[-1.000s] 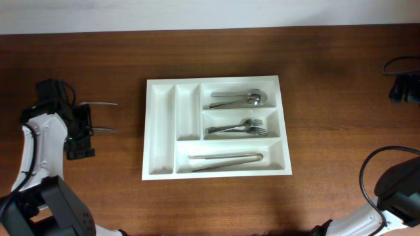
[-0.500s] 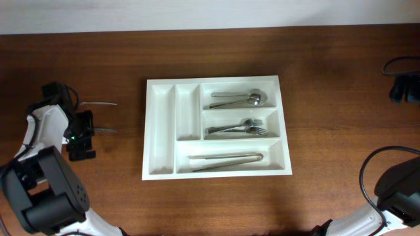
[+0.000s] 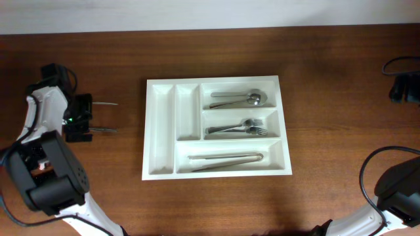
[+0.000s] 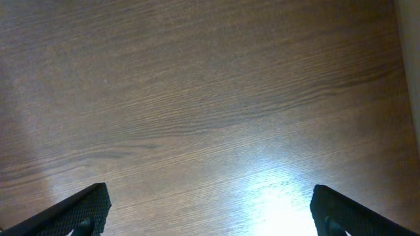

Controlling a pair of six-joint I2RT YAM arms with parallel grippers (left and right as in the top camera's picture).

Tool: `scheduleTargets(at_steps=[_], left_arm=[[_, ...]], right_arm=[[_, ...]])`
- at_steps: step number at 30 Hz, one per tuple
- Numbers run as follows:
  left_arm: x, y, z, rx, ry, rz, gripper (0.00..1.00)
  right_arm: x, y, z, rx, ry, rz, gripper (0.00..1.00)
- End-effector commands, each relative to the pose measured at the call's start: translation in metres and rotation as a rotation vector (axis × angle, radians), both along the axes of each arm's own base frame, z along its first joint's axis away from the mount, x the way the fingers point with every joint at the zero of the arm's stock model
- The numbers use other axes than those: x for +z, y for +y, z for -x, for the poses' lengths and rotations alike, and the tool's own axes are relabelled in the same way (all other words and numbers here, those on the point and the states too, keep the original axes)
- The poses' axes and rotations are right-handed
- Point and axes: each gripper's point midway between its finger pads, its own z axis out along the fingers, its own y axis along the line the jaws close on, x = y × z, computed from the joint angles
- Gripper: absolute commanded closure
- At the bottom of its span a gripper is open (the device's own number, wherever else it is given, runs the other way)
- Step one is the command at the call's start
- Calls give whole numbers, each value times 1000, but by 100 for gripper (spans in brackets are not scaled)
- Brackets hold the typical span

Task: Pack container
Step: 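Lower the left gripper down onto the spoon's bowl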

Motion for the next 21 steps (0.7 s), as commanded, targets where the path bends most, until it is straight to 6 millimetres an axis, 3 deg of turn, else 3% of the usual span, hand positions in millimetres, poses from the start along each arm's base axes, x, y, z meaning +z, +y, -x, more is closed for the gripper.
scheduleTargets(at_steps=[1,11,21], left_arm=[[-9,2,10,-9,70,-14,1],[-13,14,26,-3,141,-52,1],[-50,6,26,-69,194,16,1]], right_arm=[[0,-2,2,-14,-1,-1,1],[0,-2,2,-14,-1,-1,1],[0,-3,2,-14,-1,-1,1]])
